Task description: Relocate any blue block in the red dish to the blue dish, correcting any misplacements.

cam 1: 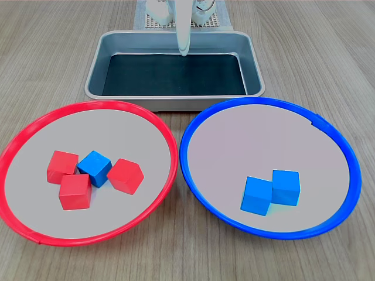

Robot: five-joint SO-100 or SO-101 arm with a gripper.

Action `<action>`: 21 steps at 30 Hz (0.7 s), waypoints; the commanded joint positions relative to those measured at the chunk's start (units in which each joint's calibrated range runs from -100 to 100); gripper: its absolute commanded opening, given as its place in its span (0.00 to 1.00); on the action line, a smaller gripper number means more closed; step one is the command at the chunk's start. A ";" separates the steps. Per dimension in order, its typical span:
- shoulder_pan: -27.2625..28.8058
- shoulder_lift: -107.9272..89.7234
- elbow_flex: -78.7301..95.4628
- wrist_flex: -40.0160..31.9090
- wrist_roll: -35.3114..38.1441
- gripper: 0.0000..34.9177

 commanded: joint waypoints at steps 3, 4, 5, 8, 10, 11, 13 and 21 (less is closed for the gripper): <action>-0.44 -0.17 0.00 -0.53 0.10 0.01; -0.63 -0.17 0.00 -0.53 0.24 0.01; -0.63 -0.17 0.00 -0.69 0.24 0.01; 0.12 2.39 -2.46 -3.00 0.49 0.01; 0.22 6.31 -6.65 -4.24 0.49 0.01; 0.22 7.93 -8.47 -4.49 0.49 0.01; 0.31 13.73 -14.38 -4.66 0.54 0.01; 3.79 45.12 -43.33 -4.41 0.54 0.02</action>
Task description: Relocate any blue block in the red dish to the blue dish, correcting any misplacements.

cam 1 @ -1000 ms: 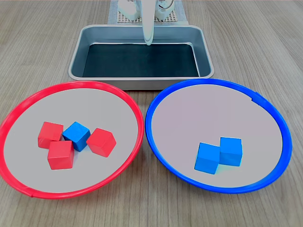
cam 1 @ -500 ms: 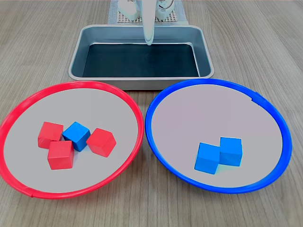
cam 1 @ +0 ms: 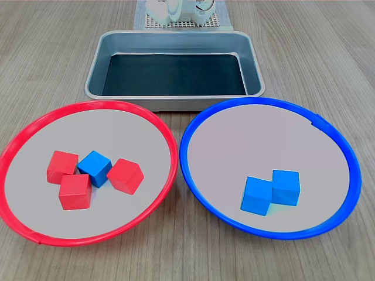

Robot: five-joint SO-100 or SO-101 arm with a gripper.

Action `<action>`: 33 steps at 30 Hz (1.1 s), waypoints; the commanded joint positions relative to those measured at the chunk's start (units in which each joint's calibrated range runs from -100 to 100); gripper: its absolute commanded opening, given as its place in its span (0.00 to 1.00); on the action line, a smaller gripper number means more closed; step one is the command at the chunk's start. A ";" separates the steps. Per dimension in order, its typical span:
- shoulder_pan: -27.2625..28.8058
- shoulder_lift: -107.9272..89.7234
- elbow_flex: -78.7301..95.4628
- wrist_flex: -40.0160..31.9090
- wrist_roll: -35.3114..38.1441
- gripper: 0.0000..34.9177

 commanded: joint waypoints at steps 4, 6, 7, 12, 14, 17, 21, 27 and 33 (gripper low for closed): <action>3.36 26.88 -27.86 1.24 -0.15 0.02; 4.49 35.32 -36.96 3.05 -0.78 0.01; 4.77 37.54 -39.42 3.63 -0.88 0.01; 7.31 50.59 -51.35 5.12 -1.27 0.03; 8.63 55.54 -55.81 6.19 -1.66 0.08; 10.61 64.41 -64.45 9.16 -2.64 0.10; 12.30 74.47 -74.56 13.45 -3.86 0.10; 13.90 85.64 -84.85 16.34 -4.64 0.14; 14.75 92.89 -91.22 17.58 -5.86 0.23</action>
